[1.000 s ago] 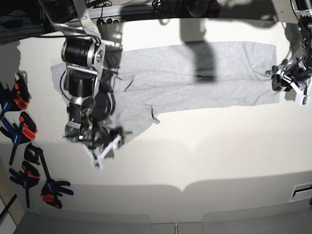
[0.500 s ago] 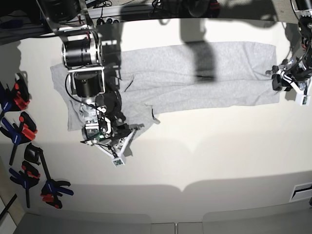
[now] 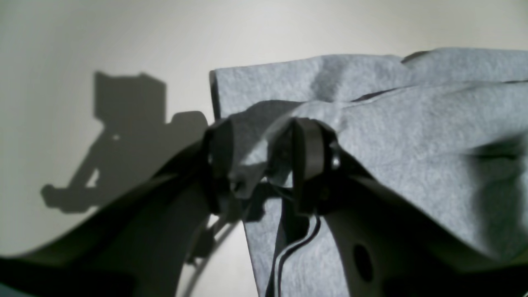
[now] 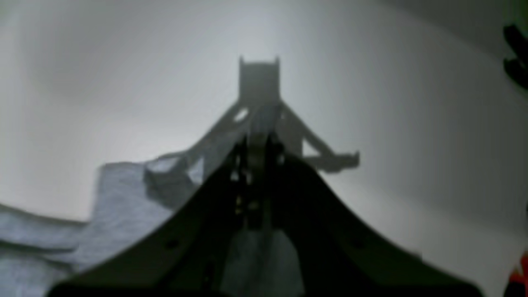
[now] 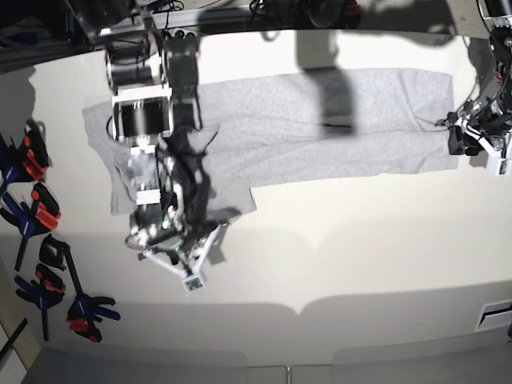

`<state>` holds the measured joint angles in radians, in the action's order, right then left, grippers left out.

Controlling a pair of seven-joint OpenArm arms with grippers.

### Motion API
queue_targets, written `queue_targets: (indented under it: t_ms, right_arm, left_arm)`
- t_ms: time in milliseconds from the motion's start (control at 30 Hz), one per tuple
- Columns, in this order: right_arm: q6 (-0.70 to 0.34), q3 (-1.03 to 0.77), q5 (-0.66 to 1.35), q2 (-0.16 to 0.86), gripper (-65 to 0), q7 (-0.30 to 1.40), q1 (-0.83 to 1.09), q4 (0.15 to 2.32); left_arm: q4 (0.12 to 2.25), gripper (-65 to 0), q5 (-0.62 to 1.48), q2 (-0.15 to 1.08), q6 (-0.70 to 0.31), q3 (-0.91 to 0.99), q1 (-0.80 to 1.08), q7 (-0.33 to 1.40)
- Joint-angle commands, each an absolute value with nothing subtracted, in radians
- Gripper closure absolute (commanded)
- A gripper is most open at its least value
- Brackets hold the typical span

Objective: Fold the T-shirt properly
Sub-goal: 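Release the right gripper and sweep it along the folded edge toward the collar, then grasp the collar-end corner with the right gripper and drag it toward the hem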

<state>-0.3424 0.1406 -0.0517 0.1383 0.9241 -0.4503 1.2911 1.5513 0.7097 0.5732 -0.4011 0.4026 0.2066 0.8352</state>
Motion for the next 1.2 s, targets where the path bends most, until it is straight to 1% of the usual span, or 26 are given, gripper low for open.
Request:
queue_targets:
  t_ms: [0, 267, 433, 600, 800, 967, 1100, 1167]
  right_arm:
    - [-0.341, 0.137, -0.053, 0.147, 0.0, 0.927, -0.436, 1.37]
    - [-0.376, 0.137, -0.054, 0.147, 0.0, 0.966, -0.044, 1.908]
    - [-0.405, 0.137, -0.114, 0.154, 0.0, 0.956, 0.216, 2.117]
    - [-0.399, 0.137, -0.219, 0.247, 0.0, 0.925, 0.45, 2.167]
    - [-0.297, 0.137, -0.301, 0.348, 0.0, 0.904, 0.632, 2.167]
    - [-0.233, 0.137, -0.342, 0.401, 0.0, 0.9, 0.665, 2.167]
    - [-0.2, 0.137, -0.342, 0.411, 0.0, 0.898, 0.657, 2.167]
    - [-0.2, 0.137, -0.342, 0.41, 0.0, 0.899, 0.657, 2.167]
  left_arm:
    - [1.569, -22.0, 0.724, 0.593, -0.407, 0.413, 0.197, 0.814]
    - [1.569, -22.0, 0.724, 0.593, -0.408, 0.413, 0.197, 0.813]
    - [1.569, -22.0, 0.724, 0.593, -0.408, 0.413, 0.196, 0.813]
    - [1.569, -22.0, 0.724, 0.593, -0.408, 0.413, 0.196, 0.81]
    - [1.569, -22.0, 0.724, 0.594, -0.408, 0.413, 0.196, 0.81]
    - [1.569, -22.0, 0.724, 0.594, -0.408, 0.413, 0.196, 0.784]
    - [1.576, -22.0, 0.723, 0.594, -0.411, 0.413, 0.194, 0.795]
    - [1.589, -22.0, 0.723, 0.594, -0.453, 0.413, 0.195, 0.81]
